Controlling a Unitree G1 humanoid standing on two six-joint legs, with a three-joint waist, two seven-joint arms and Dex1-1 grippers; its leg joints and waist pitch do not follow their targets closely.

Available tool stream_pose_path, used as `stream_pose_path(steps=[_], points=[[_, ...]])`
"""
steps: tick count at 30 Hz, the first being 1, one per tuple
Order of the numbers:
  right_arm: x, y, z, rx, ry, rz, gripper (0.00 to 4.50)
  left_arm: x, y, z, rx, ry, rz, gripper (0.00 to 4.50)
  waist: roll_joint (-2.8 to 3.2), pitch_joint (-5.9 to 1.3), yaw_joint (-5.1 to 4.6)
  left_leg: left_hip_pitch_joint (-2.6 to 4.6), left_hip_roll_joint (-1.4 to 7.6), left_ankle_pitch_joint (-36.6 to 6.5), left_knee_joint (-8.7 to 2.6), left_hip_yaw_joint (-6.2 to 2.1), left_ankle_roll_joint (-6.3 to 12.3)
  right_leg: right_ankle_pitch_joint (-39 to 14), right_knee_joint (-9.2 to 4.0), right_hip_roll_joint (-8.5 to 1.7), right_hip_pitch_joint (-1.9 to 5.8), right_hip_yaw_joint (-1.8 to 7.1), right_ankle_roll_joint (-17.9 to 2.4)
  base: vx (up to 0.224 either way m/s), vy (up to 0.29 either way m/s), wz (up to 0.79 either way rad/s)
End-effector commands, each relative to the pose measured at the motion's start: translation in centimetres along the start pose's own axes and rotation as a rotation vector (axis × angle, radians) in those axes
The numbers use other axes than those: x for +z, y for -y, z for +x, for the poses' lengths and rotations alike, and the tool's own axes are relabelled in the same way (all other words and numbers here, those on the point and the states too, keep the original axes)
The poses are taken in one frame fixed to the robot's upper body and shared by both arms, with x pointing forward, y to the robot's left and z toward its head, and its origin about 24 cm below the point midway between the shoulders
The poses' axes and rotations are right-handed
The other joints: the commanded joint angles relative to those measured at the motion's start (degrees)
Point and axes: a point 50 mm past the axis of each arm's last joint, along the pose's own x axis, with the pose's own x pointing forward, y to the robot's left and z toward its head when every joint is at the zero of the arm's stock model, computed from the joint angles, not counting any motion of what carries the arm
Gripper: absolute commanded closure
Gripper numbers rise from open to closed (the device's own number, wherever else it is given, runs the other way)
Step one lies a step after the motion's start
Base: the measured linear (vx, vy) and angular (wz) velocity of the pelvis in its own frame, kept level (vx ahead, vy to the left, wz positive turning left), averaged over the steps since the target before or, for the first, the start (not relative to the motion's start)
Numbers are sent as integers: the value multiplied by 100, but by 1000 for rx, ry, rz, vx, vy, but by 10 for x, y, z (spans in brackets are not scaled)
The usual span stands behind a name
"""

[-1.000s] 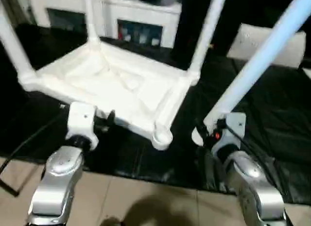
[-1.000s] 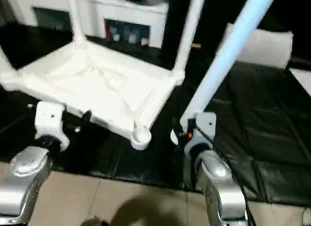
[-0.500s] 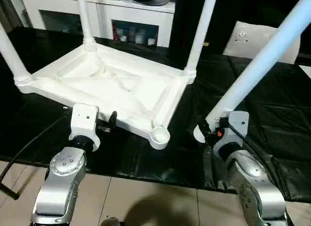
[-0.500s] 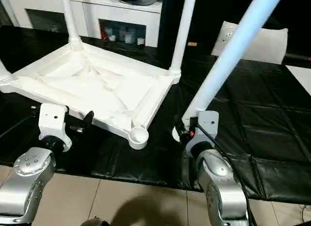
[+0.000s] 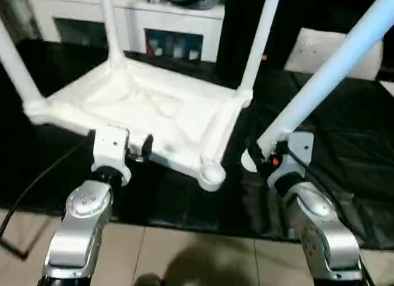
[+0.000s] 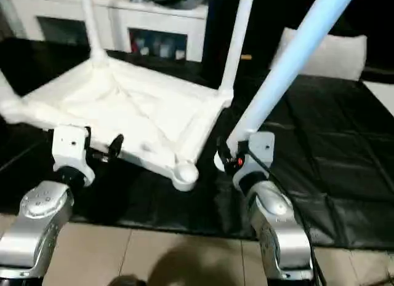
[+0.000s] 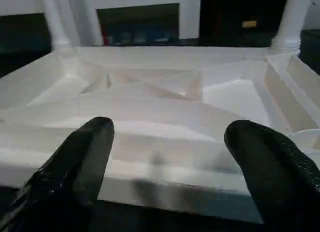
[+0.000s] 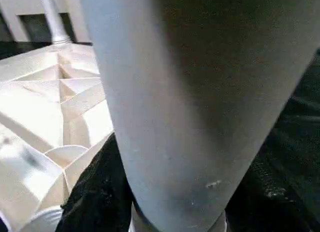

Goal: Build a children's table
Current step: Move to table

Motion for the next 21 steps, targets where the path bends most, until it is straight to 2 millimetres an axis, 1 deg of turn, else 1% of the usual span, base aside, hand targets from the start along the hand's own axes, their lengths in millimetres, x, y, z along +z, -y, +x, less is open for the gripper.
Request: stream_pose_path(steps=[1,2,3,4,5,6,7,8,9,10,11,12,13,14,15,16,17,18,19,20,21], points=[[4,-1,2,4,20,-1,257,0,0,0,-6,-14,51,41,231,-386,-325,460,590,-259,-951,-272,524,-792,436,-110,-401,-854,-504,-40,271,-36],[4,-2,2,7,20,6,257,0,-1,0,-5,-19,61,41,174,-370,-369,220,576,11,-1095,-419,804,-516,576,-176,-244,-1042,-474,-40,271,-36],[4,-2,2,9,20,8,257,0,-1,0,-3,-20,63,41,240,-362,-365,154,683,486,-1072,-358,402,-140,449,-295,-216,-1170,-566,-45,227,-5],[4,-3,2,12,19,7,257,-1,-1,0,0,-21,53,41,244,-381,-460,130,728,467,-1063,-428,-654,279,282,-403,-49,-1126,-717,-44,166,3],[4,-4,2,17,17,3,257,0,-2,0,9,-18,21,41,250,-399,-487,166,794,296,-1117,-519,-1187,290,230,-455,20,-1128,-752,-44,166,3],[4,-4,2,19,16,3,257,0,-2,0,13,-16,4,41,206,-404,-592,212,928,-18,-1104,-583,-1733,358,121,-579,78,-1085,-682,-57,119,-4],[4,-4,2,20,17,5,257,1,-2,0,14,-16,-1,41,206,-404,-592,212,928,-18,-1104,-583,-1733,358,121,-579,78,-1085,-682,-77,78,2],[4,-4,2,20,18,8,257,1,-2,0,13,-16,-1,41,177,-350,-602,87,921,-813,-1201,-532,-1744,176,34,-640,184,-1064,-598,-77,78,2],[5,-4,2,26,20,14,257,2,-1,0,9,-17,0,41,61,-262,-556,71,586,-2074,-998,-347,-1452,-922,-346,-937,113,-815,-707,-81,19,3],[5,-4,2,31,20,18,257,2,-1,1,7,-17,0,41,20,-245,-530,94,488,-2251,-873,-335,-1224,-1698,-486,-1120,79,-743,-783,-72,-36,2],[6,-4,1,39,24,17,257,2,-1,1,5,-19,-6,41,-13,-234,-479,116,477,-2166,-715,-378,-914,-2419,-633,-1343,70,-650,-840,-72,-36,2],[8,-5,1,77,28,29,257,4,0,1,2,-15,-12,41,-45,-203,-400,117,528,-1547,-472,-491,-364,-3408,-847,-1636,130,-517,-893,-63,-46,-2],[9,-5,1,86,29,35,257,4,0,1,2,-13,-13,41,-7,-178,-365,117,561,-1373,-464,-529,-238,-3591,-884,-1635,153,-545,-938,0,0,0],[10,-5,1,109,24,73,257,5,0,1,2,-9,-17,41,52,-158,-450,109,710,-1915,-792,-570,-393,-3165,-722,-1171,155,-812,-987,0,0,0],[11,-5,1,116,19,95,257,5,0,1,3,-8,-18,41,85,-168,-489,112,740,-2199,-894,-587,-531,-2786,-618,-1047,155,-858,-972,0,0,0],[13,-5,1,120,19,98,257,5,1,1,3,-7,-22,41,103,-180,-532,132,728,-2677,-991,-566,-799,-2165,-507,-967,122,-874,-982,0,0,0],[14,-4,1,124,21,97,257,5,1,1,3,-6,-24,41,93,-171,-538,141,694,-2830,-994,-538,-866,-2072,-508,-996,105,-859,-1007,0,0,0],[17,-4,2,136,28,90,257,5,2,0,4,-3,-33,41,58,-164,-543,129,644,-2885,-955,-517,-904,-2165,-541,-1105,110,-820,-1070,0,0,0],[18,-4,3,140,31,87,257,5,2,0,5,-1,-35,41,45,-168,-536,119,631,-2798,-923,-512,-876,-2266,-568,-1166,127,-801,-1087,0,0,0],[20,-4,3,144,41,76,257,6,2,-1,7,1,-39,41,39,-165,-523,102,630,-2586,-886,-515,-793,-2449,-609,-1232,143,-775,-1081,0,0,0],[22,-1,6,100,62,34,257,6,2,-1,10,2,-45,41,29,-156,-504,108,643,-2428,-867,-506,-736,-2552,-643,-1258,134,-760,-1056,0,0,0]])
